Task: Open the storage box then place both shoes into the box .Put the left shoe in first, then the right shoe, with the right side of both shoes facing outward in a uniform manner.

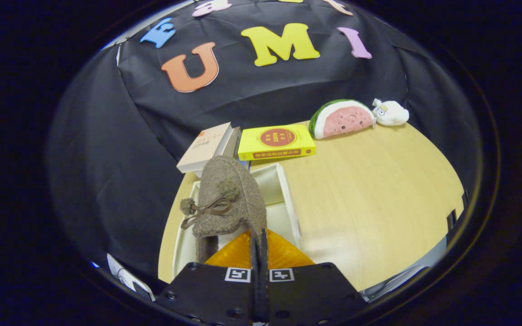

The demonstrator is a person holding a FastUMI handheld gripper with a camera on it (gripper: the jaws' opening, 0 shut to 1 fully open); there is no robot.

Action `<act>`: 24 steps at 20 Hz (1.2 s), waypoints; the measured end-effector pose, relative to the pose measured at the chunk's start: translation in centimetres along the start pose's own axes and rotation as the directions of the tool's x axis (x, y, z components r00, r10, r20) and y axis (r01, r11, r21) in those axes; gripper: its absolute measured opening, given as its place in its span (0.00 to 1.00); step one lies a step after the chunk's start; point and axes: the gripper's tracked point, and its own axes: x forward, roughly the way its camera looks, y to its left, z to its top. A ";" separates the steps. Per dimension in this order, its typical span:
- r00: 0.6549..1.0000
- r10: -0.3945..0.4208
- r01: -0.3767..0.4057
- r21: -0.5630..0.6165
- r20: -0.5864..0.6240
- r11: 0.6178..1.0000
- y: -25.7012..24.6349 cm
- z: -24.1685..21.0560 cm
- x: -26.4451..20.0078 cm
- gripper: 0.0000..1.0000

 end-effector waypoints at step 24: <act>0.948 -0.012 0.062 -0.147 0.318 0.987 -4.1 3.3 -7.4 0.46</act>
